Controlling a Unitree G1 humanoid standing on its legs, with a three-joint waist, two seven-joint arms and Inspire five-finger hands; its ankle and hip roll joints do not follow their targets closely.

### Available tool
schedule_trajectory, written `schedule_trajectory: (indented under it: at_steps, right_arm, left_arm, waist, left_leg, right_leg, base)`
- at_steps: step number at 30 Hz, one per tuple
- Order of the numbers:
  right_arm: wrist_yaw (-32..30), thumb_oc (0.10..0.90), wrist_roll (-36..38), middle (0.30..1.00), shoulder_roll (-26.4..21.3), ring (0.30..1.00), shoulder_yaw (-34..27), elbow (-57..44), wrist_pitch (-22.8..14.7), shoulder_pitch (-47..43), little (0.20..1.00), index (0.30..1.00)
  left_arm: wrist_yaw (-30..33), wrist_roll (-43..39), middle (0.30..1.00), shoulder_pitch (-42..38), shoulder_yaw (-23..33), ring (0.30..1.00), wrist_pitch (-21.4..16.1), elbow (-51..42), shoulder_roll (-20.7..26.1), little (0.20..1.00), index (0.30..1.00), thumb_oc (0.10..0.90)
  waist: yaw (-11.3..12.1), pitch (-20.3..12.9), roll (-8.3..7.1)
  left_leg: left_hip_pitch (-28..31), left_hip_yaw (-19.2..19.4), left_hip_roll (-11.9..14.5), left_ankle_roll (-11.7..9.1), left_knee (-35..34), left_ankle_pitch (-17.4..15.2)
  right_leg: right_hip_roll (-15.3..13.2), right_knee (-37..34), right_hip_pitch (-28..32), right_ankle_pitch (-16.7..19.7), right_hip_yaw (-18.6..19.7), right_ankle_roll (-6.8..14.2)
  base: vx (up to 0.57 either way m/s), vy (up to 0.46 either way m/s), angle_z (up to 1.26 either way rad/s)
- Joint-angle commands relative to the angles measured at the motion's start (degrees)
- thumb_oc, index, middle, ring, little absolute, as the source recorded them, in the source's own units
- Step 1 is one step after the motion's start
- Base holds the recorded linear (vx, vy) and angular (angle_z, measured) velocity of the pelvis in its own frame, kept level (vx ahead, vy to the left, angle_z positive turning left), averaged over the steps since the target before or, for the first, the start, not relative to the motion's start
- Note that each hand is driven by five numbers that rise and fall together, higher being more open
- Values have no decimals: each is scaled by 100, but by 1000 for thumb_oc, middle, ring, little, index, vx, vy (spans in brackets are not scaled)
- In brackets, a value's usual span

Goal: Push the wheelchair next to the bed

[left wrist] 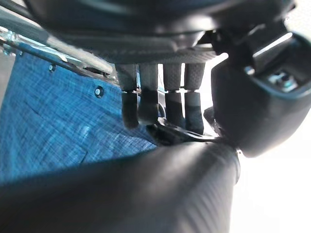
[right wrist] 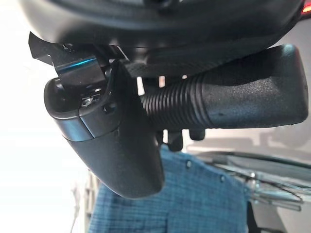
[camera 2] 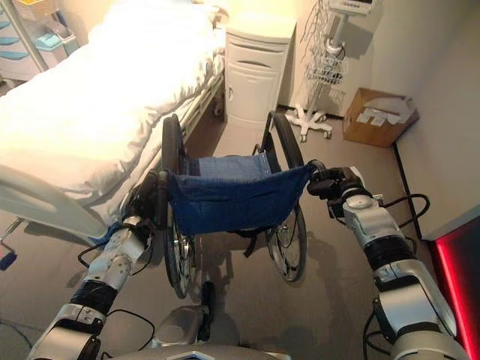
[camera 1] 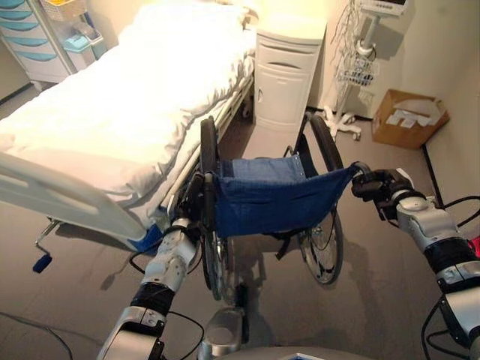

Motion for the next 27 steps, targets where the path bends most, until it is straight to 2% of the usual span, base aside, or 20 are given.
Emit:
schedule_trajectory:
  at_steps: [1,3,4,6,7,8,9,11,13,14,16,17,18,19,20,21,23,25,27]
  right_arm:
    - [277,400,276,300,803,300,186,-308,-710,-562,300,300]
    - [270,400,279,300,909,300,201,-228,-782,-552,300,300]
    - [266,400,274,300,945,300,190,-208,-817,-521,300,300]
    - [272,400,243,300,1016,300,172,-189,-872,-460,300,300]
    - [278,400,206,300,1073,300,136,-207,-919,-361,300,300]
    - [273,400,183,300,1096,300,116,-240,-918,-301,300,300]
    - [284,400,158,300,1114,300,76,-317,-927,-155,300,300]
    - [310,400,168,300,1124,300,60,-382,-893,-89,300,300]
    - [324,400,156,300,1169,300,80,-402,-833,-127,300,300]
    - [305,400,188,300,1196,300,108,-407,-763,-209,300,300]
    - [301,400,210,300,1215,300,151,-394,-725,-294,300,300]
    - [308,400,250,300,1196,300,199,-459,-674,-361,300,300]
    - [305,400,255,300,1192,300,209,-472,-669,-366,300,300]
    - [319,400,303,300,1150,300,275,-545,-653,-391,300,300]
    - [329,400,310,300,1143,300,285,-552,-653,-393,300,300]
    - [331,400,312,300,1118,300,283,-601,-647,-376,300,300]
    - [355,400,275,300,1100,300,246,-630,-629,-342,300,300]
    - [338,400,223,300,1121,300,187,-697,-591,-274,300,300]
    - [300,400,201,300,1112,300,101,-776,-556,-173,300,300]
  left_arm:
    - [-89,342,300,-255,-588,300,227,129,-246,300,300,400]
    - [-79,388,300,-387,-570,300,261,181,-213,300,300,400]
    - [-62,402,300,-417,-568,300,272,194,-206,300,300,400]
    - [-45,409,300,-455,-553,300,278,216,-192,300,300,400]
    - [-82,470,300,-480,-515,300,307,254,-178,300,300,400]
    - [-93,490,300,-503,-518,300,323,274,-179,300,300,400]
    - [-83,514,300,-530,-536,300,356,295,-161,300,300,400]
    - [-36,504,300,-546,-518,300,379,288,-143,300,300,400]
    - [11,502,300,-586,-494,300,368,327,-150,300,300,400]
    - [16,505,300,-627,-440,300,375,355,-131,300,300,400]
    - [5,495,300,-667,-414,300,336,410,-112,300,300,400]
    - [41,447,300,-643,-404,300,253,377,-51,300,300,400]
    - [44,440,300,-636,-402,300,244,370,-46,300,300,400]
    - [113,377,300,-605,-416,300,175,307,-6,300,300,400]
    - [131,363,300,-601,-422,300,168,294,1,300,300,400]
    - [150,347,300,-601,-443,300,130,272,-9,300,300,400]
    - [127,358,300,-640,-435,300,125,311,-34,300,300,400]
    - [97,386,300,-642,-410,300,132,336,-68,300,300,400]
    - [33,437,300,-615,-365,300,167,341,-89,300,300,400]
  waist:
    - [207,57,-125]
    - [312,-14,-188]
    - [339,-33,-203]
    - [378,-47,-211]
    - [382,-57,-183]
    - [357,-60,-151]
    - [275,-70,-77]
    - [198,-69,-31]
    - [149,-56,12]
    - [133,-47,49]
    - [97,-21,67]
    - [27,20,55]
    - [11,26,55]
    - [-121,53,9]
    - [-146,53,4]
    - [-293,69,-41]
    - [-454,109,-95]
    - [-531,124,-103]
    - [-602,117,-82]
  left_leg:
    - [-50,224,-411,664,247,214]
    - [35,179,-475,829,382,6]
    - [67,134,-513,888,408,-38]
    - [142,73,-568,973,407,-85]
    - [274,31,-585,1040,340,-119]
    - [362,14,-592,1078,318,-160]
    - [557,-66,-596,1133,262,-234]
    - [740,-96,-583,1159,236,-324]
    - [930,-113,-552,1156,157,-366]
    - [1083,-136,-520,1112,70,-365]
    - [1230,-196,-508,1068,-17,-375]
    - [1368,-240,-514,1016,-98,-427]
    - [1383,-245,-513,1010,-107,-435]
    - [1475,-280,-566,986,-169,-496]
    - [1489,-287,-573,984,-178,-508]
    - [1569,-411,-673,1012,-244,-583]
    - [1729,-593,-796,1065,-329,-717]
    - [1839,-728,-855,1096,-362,-786]
    - [1899,-835,-868,1125,-317,-837]
  right_leg:
    - [-108,567,-8,190,-36,88]
    - [-316,820,14,102,-253,219]
    - [-421,1048,-19,170,-309,290]
    - [-608,1524,-101,404,-382,438]
    - [-821,2146,-246,734,-447,558]
    - [-914,2540,-353,890,-432,591]
    - [-1035,3263,-592,1128,-355,619]
    - [-1164,3461,-814,1203,-337,577]
    - [-1288,3225,-1002,1112,-441,525]
    - [-1349,2835,-1142,1020,-564,498]
    - [-1350,2421,-1282,1021,-634,503]
    - [-1326,1757,-1536,1136,-673,568]
    - [-1306,1665,-1557,1167,-669,581]
    - [-1188,1127,-1825,1425,-545,707]
    - [-1166,1054,-1859,1476,-522,727]
    - [-1093,793,-2214,1826,-312,831]
    - [-1029,533,-2495,2171,-114,943]
    - [-978,470,-2591,2294,-75,950]
    - [-870,583,-2609,2172,46,877]
  base:
    - [262,85,-31]
    - [281,116,-25]
    - [259,141,-31]
    - [219,152,-27]
    - [244,191,-22]
    - [335,277,-5]
    - [246,208,1]
    - [205,136,15]
    - [165,23,17]
    - [147,-43,-6]
    - [116,-62,-1]
    - [70,-62,8]
    - [104,-95,16]
    - [69,-54,15]
    - [119,-69,19]
    - [125,-48,29]
    - [165,-62,50]
    - [184,-84,50]
    - [216,-138,31]
